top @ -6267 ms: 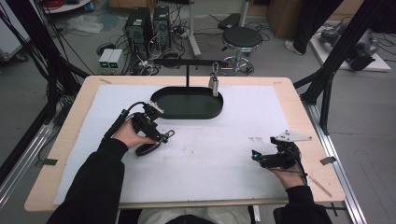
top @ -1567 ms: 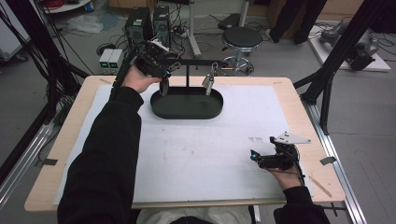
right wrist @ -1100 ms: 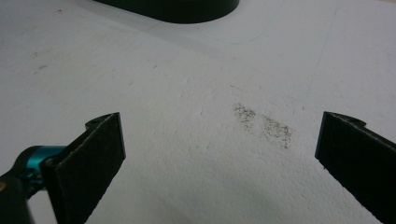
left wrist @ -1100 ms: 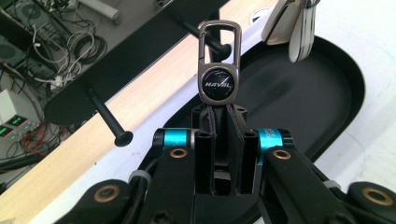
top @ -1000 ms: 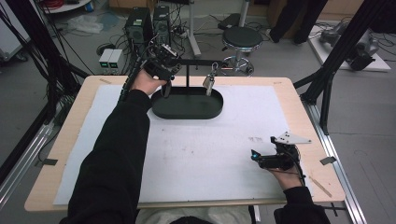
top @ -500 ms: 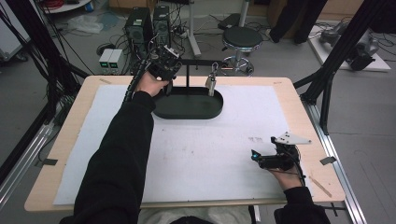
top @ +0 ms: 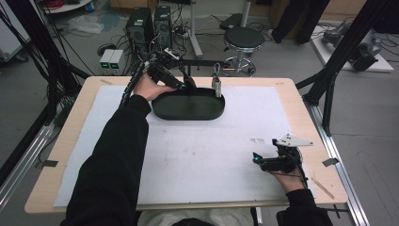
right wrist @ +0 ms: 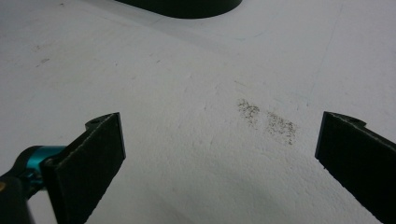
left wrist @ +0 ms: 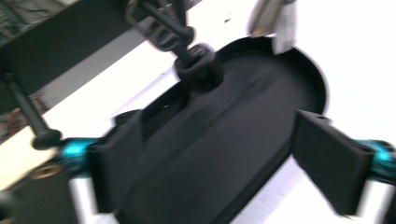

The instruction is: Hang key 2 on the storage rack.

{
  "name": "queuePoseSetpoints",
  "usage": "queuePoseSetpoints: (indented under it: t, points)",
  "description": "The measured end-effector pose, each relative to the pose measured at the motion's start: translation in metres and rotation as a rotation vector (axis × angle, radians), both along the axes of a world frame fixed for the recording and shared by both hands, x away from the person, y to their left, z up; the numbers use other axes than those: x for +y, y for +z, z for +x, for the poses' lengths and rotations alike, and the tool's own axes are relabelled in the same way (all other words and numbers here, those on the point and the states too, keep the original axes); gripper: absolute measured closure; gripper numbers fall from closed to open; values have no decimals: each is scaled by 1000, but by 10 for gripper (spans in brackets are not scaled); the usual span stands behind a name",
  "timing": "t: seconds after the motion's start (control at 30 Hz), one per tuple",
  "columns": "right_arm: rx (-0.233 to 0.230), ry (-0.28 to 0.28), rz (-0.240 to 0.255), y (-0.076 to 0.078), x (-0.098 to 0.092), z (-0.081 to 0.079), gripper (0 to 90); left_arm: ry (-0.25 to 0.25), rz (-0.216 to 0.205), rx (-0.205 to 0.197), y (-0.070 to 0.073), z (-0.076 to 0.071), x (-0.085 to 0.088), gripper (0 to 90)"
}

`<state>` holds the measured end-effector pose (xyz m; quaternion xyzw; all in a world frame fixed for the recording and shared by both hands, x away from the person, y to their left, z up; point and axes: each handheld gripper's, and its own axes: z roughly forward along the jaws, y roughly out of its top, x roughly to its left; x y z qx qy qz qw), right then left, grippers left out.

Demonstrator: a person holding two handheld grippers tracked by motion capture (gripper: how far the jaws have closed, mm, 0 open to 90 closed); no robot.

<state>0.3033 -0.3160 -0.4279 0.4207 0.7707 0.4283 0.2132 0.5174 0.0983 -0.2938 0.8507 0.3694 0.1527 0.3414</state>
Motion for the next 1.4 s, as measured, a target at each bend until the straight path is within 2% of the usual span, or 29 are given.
queuePoseSetpoints:
  t: [0.03,0.1,0.23,0.57,0.77,0.83,1.03,1.1,1.4]
  points:
    - [-1,2,-2,0,1,0,8,-6,-4,6,0,0,0,47]
    - [0,1,1,0,1,0,7,-24,2,4,0,-3,2,17]
    - [2,-2,1,0,0,0,7,-29,-30,3,1,-6,5,17]
    - [3,0,0,0,1,1,8,-24,-75,-22,-2,-23,23,17]
    - [5,-1,-1,-1,1,1,7,-19,-84,-40,-4,-33,36,17]
    - [7,-4,-2,-1,1,1,7,-9,-102,-51,-4,-40,48,17]
    - [10,-10,-4,-2,0,2,7,14,-118,-68,-6,-51,65,17]
    - [9,-10,-9,-3,0,2,7,22,-139,-79,-5,-59,76,17]
    - [18,-19,-8,-4,0,3,7,31,-148,-94,-6,-79,98,17]
